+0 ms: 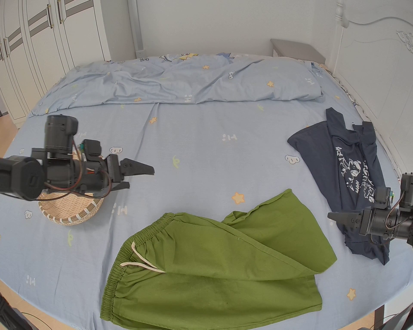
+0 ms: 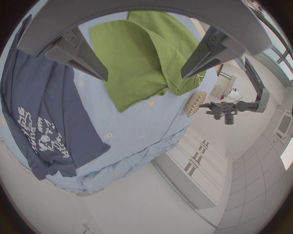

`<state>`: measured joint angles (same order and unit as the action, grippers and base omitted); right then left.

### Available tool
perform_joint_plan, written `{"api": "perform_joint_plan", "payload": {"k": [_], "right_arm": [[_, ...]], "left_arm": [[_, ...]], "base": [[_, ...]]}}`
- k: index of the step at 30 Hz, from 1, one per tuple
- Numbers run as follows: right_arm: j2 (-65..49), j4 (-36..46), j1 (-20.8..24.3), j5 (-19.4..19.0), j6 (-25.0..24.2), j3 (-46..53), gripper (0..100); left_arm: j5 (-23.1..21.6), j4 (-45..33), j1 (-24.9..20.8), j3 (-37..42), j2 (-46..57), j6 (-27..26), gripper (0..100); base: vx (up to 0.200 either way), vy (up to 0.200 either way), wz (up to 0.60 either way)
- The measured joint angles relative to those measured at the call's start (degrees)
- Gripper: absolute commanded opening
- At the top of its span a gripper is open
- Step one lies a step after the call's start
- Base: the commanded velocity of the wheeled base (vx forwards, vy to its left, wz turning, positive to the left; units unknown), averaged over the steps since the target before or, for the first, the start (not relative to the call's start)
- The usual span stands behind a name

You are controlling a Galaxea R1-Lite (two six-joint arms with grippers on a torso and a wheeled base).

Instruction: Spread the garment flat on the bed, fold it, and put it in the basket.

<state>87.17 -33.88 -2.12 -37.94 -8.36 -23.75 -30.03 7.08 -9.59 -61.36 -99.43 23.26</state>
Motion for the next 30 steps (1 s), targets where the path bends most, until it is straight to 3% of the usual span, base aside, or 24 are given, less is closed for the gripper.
{"api": "perform_joint_plan", "payload": {"k": [11,27,28,30], "right_arm": [[0.54,0.66,5.5,2.3,-0.45,-3.6,100],[0.8,0.2,6.56,2.61,-0.59,-3.32,100],[0.83,0.18,6.55,2.63,-0.59,-3.32,100],[0.85,0.18,6.47,2.63,-0.59,-3.32,100]], "left_arm": [[3.78,-2.99,-2.0,-6.91,-15.98,-2.0,100],[3.75,-3.47,-4.6,-6.73,-20.81,-2.05,100],[3.75,-3.54,-4.66,-6.72,-20.88,-2.05,0],[3.75,-4.29,-4.86,-6.69,-20.91,-2.05,0]], "base": [[0.0,0.0,0.0],[0.0,0.0,0.0],[0.0,0.0,0.0],[0.0,0.0,0.0]]}}
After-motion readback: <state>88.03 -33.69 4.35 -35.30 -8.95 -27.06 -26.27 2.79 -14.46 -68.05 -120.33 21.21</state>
